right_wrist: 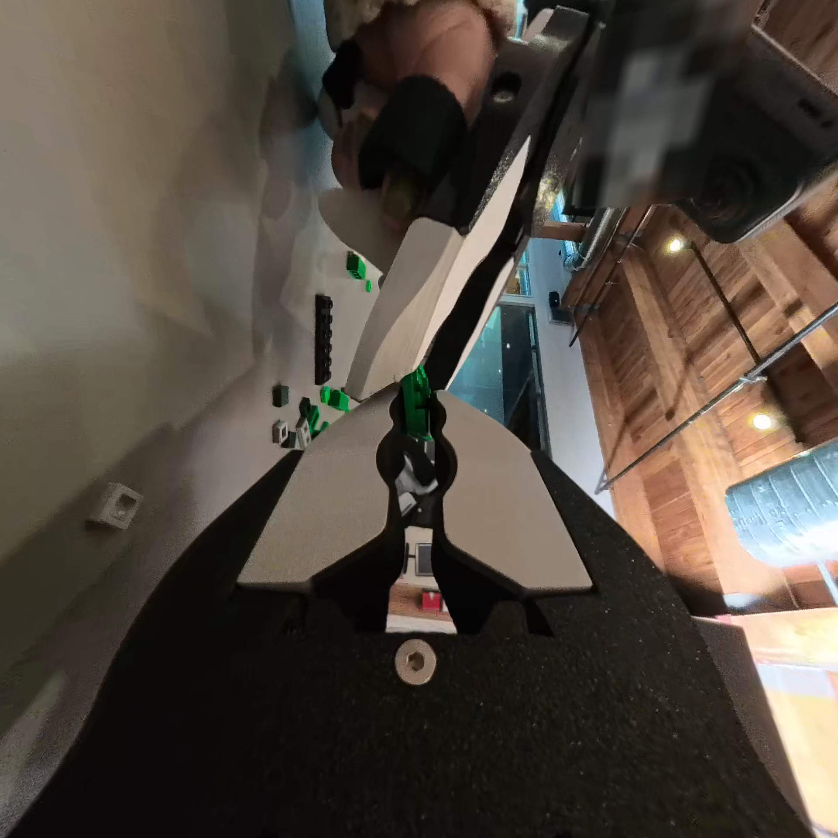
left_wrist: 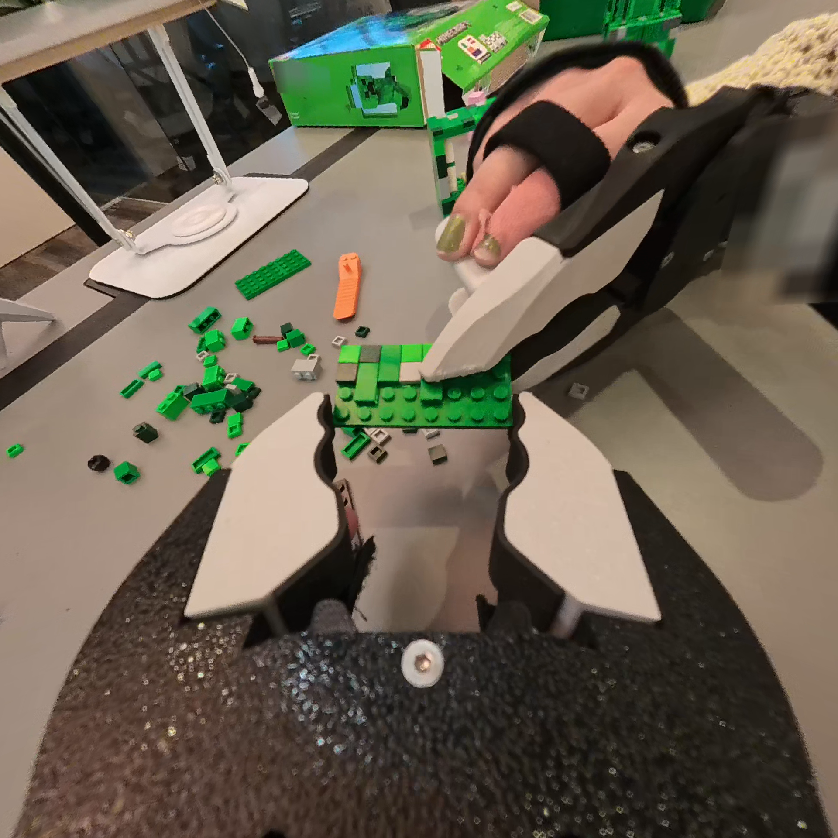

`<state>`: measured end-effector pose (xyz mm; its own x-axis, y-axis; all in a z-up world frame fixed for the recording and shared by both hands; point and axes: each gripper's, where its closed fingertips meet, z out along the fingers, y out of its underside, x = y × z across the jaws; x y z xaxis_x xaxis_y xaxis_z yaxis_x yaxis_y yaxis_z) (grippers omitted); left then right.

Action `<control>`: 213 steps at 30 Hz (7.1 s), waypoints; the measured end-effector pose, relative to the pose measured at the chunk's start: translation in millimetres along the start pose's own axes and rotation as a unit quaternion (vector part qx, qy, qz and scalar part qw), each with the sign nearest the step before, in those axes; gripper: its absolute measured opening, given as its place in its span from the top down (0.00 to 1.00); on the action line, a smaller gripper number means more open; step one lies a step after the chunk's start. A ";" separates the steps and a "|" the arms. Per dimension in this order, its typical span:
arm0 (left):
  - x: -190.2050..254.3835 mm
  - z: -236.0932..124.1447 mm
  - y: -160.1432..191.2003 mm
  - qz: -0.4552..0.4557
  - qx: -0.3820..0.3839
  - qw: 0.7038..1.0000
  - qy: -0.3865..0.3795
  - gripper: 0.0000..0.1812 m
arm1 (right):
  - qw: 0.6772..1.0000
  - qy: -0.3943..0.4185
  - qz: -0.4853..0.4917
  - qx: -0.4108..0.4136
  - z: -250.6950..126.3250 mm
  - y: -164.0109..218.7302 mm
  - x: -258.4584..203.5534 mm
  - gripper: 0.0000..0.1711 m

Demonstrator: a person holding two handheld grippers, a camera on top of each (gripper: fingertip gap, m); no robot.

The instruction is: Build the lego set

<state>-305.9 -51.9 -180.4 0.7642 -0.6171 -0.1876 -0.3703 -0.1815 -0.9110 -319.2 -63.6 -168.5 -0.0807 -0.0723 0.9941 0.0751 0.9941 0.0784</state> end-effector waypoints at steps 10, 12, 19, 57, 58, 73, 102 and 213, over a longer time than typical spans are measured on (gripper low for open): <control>3.6 2.4 7.1 0.005 -0.027 1.000 0.013 0.59 | 0.998 -0.044 -0.037 -0.009 2.3 -0.3 -6.6 0.96; 1.8 2.3 6.3 0.001 -0.024 1.000 0.009 0.59 | 0.999 -0.038 0.016 0.000 3.2 0.3 -5.7 0.95; -9.0 1.9 11.1 0.045 -0.035 0.998 -0.039 0.59 | 0.974 0.017 0.224 -0.031 -8.7 33.9 5.6 0.74; -61.3 -16.1 5.4 0.122 0.001 0.969 -0.215 0.59 | 0.871 0.078 0.481 -0.055 -8.6 84.4 18.7 0.92; -61.5 -16.0 5.9 0.120 0.000 0.969 -0.214 0.59 | 0.871 0.077 0.482 -0.055 -8.5 84.3 18.5 0.92; -97.9 -30.6 25.5 0.072 -0.060 0.949 -0.302 0.59 | 0.847 0.094 0.519 -0.059 -12.3 95.9 22.1 0.94; -138.8 -64.0 42.9 0.037 -0.096 0.919 -0.382 0.59 | 0.893 -0.068 0.438 -0.081 9.2 70.5 -20.3 1.00; -13.5 -17.7 45.0 0.000 -0.110 0.993 0.040 0.59 | 0.751 -0.414 0.500 0.125 0.6 -9.7 -12.3 0.96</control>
<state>-342.2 -65.2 -212.3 0.7231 -0.6743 -0.1500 -0.4830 -0.3384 -0.8076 -319.5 -72.3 -181.6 -0.7056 0.6921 0.1517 0.3295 0.5101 -0.7945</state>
